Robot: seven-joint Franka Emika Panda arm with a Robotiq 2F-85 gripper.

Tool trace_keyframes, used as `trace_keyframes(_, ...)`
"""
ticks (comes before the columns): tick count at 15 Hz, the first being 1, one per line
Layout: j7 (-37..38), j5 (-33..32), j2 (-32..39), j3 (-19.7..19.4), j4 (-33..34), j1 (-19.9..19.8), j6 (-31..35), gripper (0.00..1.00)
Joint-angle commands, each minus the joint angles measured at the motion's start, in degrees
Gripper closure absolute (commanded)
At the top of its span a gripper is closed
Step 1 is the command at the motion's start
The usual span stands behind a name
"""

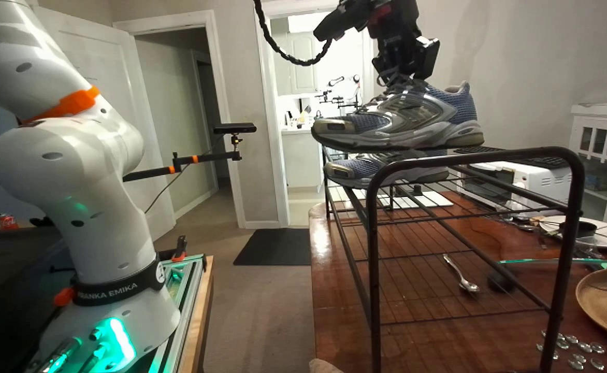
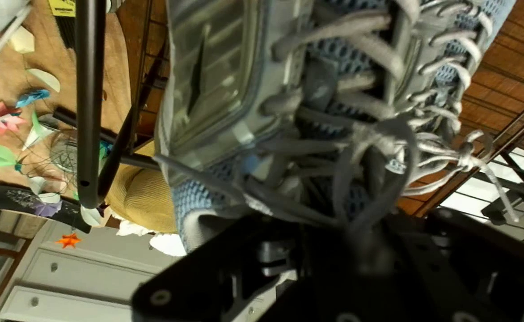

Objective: Move the sneaker on the left to the right.

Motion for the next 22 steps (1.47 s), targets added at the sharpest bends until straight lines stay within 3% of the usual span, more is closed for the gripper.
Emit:
trace_keyframes(1,-3.2,2.6,-2.8,-2.0,-4.2,1.4,2.9,0.97)
trace_keyframes(10,-9.0,13.4,-2.3,-6.0,-8.3,5.7,9.4,0.97)
trace_keyframes(22,-11.5,15.2,-0.5,-7.8,-8.6,5.9,11.6,0.97)
